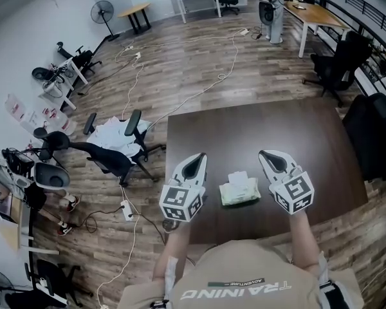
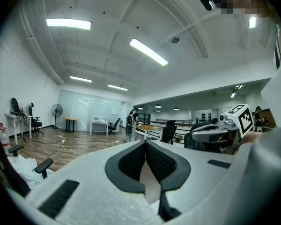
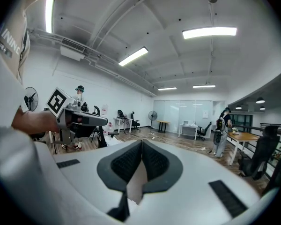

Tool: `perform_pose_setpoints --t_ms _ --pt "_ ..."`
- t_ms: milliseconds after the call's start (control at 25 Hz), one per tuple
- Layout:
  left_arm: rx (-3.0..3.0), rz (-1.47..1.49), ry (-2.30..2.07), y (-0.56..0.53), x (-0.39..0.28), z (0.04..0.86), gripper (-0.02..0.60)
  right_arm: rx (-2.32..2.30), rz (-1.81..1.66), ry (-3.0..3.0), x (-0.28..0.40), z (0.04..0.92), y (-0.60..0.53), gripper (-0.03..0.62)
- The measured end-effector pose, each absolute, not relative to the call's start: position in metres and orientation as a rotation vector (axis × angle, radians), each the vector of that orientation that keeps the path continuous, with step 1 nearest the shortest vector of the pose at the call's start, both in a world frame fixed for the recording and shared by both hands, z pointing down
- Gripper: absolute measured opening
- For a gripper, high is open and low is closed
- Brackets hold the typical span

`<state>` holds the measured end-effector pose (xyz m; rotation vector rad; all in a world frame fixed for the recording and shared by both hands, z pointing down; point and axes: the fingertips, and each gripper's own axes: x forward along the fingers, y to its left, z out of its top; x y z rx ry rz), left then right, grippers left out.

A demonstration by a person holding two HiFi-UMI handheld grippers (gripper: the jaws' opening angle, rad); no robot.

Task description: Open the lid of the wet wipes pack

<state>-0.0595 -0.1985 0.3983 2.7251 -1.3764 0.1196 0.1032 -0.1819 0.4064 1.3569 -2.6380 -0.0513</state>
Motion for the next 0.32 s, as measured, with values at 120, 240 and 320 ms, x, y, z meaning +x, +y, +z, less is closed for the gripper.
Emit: perform_pose_setpoints --t_ms 120,240,320 --pt "2.725 0.12 -1.382 -0.1972 -0.0608 0.3991 0.009 1.355 -0.052 -2.645 0.1026 0.4074 -0.181 0.015" --pt "2.726 0.114 -1.387 -0.1977 -0.0606 0.3979 0.009 1.35 -0.06 -2.647 0.1019 0.4071 -0.1822 0.014" --pt "2.726 0.108 -1.39 -0.198 -0.0607 0.3961 0.009 1.344 -0.065 -2.648 0.1011 0.4066 -0.1832 0.014"
